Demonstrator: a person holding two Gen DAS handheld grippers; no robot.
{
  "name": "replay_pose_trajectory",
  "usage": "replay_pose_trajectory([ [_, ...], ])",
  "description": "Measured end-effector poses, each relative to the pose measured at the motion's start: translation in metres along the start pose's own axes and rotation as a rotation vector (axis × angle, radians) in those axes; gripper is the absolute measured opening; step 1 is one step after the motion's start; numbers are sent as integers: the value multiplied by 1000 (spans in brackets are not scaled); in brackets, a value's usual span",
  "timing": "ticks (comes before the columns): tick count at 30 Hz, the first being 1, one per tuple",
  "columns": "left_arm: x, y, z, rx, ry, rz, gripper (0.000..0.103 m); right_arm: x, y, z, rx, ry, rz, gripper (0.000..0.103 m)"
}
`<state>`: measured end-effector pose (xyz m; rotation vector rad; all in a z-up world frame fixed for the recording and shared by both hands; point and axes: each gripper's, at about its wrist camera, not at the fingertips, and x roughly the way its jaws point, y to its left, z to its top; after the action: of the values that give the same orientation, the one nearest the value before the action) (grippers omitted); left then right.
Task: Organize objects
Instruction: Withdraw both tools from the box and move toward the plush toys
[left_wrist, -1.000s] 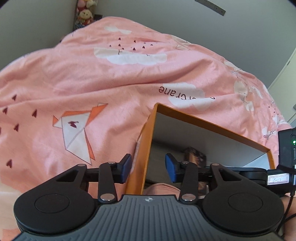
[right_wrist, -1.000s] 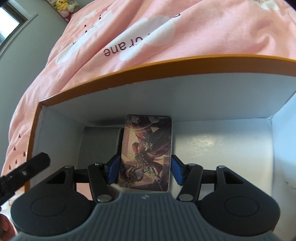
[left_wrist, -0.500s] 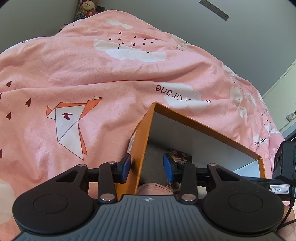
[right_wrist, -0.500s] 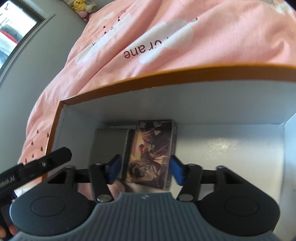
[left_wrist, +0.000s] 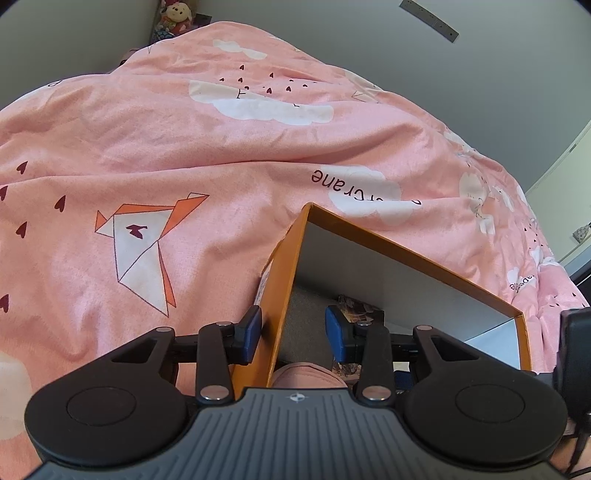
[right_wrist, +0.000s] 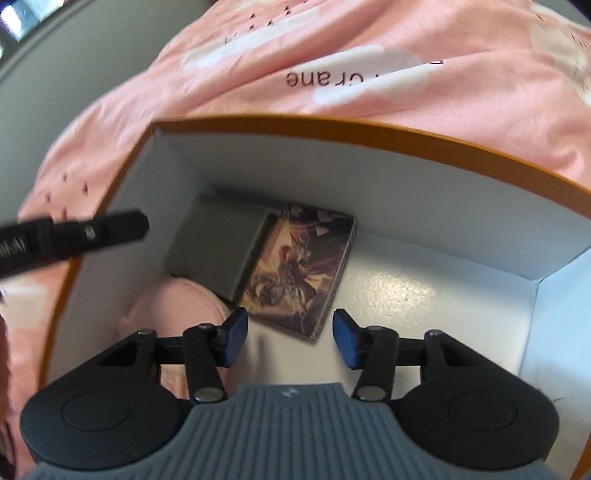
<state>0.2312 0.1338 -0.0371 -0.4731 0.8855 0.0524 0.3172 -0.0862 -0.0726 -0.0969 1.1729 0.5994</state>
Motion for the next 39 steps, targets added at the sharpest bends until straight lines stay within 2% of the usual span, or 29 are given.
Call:
replay_pose_trajectory([
  [1,0,0,0,1,1,1,43,3,0,0,-12,13,-7,43],
  [4,0,-2,0,9,0,7,43,11,0,0,-26,55,0,37],
  [7,0,-5,-1,22,-4,18,43,15,-1,1,-49,50,-8,31],
  [14,-1,-6,-2,27,-16,27,43,15,-2,-1,-66,37,-25,31],
  [19,-18,-18,-4,80,-97,93,43,-4,0,-8,-69,-1,-17,32],
  [20,-23,-22,-4,93,-117,101,43,-11,1,-10,-77,-20,-19,33],
  [25,-52,-41,-9,167,-205,110,46,-49,11,-21,-110,-124,-2,50],
  [30,-77,-61,-25,245,-230,78,47,-83,27,-39,-151,-220,20,51],
  [35,-98,-73,-51,332,-212,41,51,-122,32,-74,-164,-326,32,52],
  [37,-105,-75,-65,364,-189,19,51,-130,34,-86,-171,-347,26,65],
  [39,-110,-74,-77,373,-156,-4,51,-139,35,-101,-176,-378,13,69],
])
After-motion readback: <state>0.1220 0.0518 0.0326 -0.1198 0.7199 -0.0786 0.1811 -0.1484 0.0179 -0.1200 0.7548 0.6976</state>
